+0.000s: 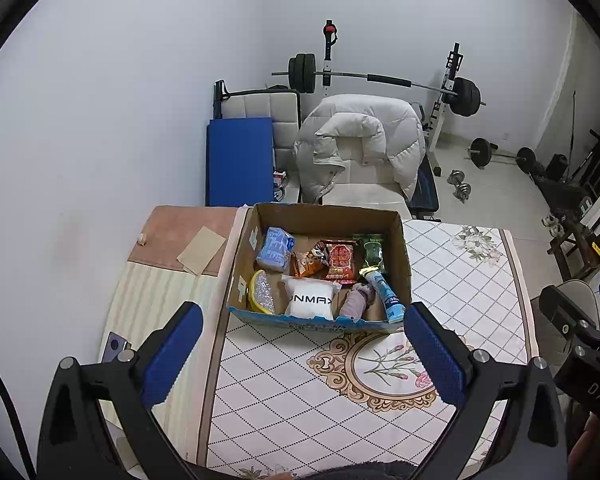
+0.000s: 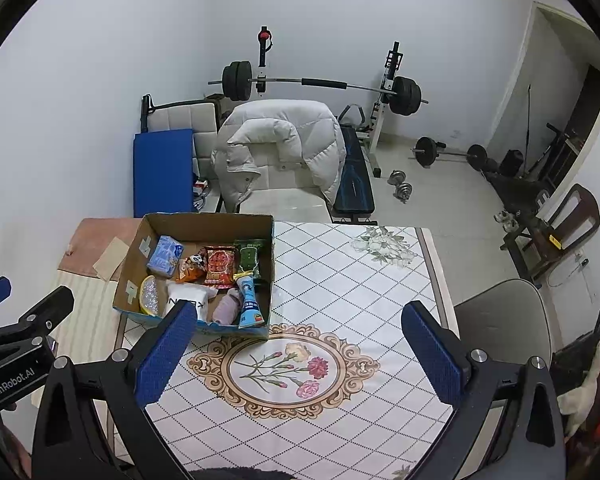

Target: Organize soft objects

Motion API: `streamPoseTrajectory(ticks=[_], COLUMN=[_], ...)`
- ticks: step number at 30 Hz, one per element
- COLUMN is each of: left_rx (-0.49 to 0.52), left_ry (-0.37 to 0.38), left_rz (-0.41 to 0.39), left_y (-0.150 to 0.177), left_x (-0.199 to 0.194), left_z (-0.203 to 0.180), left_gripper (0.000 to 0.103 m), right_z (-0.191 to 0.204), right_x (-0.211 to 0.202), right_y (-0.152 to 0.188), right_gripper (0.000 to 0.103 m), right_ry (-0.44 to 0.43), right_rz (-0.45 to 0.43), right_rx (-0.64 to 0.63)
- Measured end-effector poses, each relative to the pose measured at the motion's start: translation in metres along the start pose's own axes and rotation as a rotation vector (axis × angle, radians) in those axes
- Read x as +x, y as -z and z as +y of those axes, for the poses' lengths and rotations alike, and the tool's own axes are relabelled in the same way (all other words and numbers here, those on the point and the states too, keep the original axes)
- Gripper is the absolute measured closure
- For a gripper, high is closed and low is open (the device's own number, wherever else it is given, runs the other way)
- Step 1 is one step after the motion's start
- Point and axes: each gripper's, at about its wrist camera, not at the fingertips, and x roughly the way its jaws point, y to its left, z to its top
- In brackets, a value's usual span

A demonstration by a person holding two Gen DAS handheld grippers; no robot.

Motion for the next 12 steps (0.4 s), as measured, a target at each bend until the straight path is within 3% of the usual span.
streamPoseTrajectory(ticks=[12], left_rx=[-0.003], left_ry=[-0.018], left_rz=[-0.021], left_y=[-0.0006], left_x=[-0.0003], left_z=[0.0042], left_gripper=[0.0], right_z=[-0.0006], right_x=[-0.0001], right_y=[-0.0002], right_gripper=[0.0], right_ry=[-0.003], right_rz=[0.0], right_rx=[-0.003])
